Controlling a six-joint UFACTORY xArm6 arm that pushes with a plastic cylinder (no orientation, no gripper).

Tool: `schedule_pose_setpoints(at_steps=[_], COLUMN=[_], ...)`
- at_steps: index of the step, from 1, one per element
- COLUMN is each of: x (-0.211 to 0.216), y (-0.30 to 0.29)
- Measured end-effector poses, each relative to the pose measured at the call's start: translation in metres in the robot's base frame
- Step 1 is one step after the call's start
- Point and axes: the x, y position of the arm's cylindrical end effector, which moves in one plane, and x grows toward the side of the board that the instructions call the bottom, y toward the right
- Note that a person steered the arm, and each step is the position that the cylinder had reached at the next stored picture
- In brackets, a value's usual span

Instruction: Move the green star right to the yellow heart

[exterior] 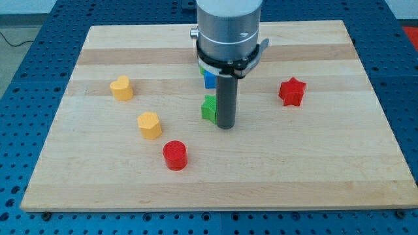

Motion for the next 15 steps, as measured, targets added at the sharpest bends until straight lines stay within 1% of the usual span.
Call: schedule_pose_setpoints(at_steps=[1, 3, 4, 5, 6, 7, 8, 9, 10, 11, 12, 13, 15], x=[-0.001, -0.056, -0.059, -0.038, -0.039, -0.053, -0.053, -0.071, -0.109, -0.134, -0.138, -0.124, -0.101], y=[-0.016, -0.031, -0.039, -0.023, 0.02, 0.046, 0.022, -0.009, -0.035, -0.074, -0.096, -0.094, -0.063])
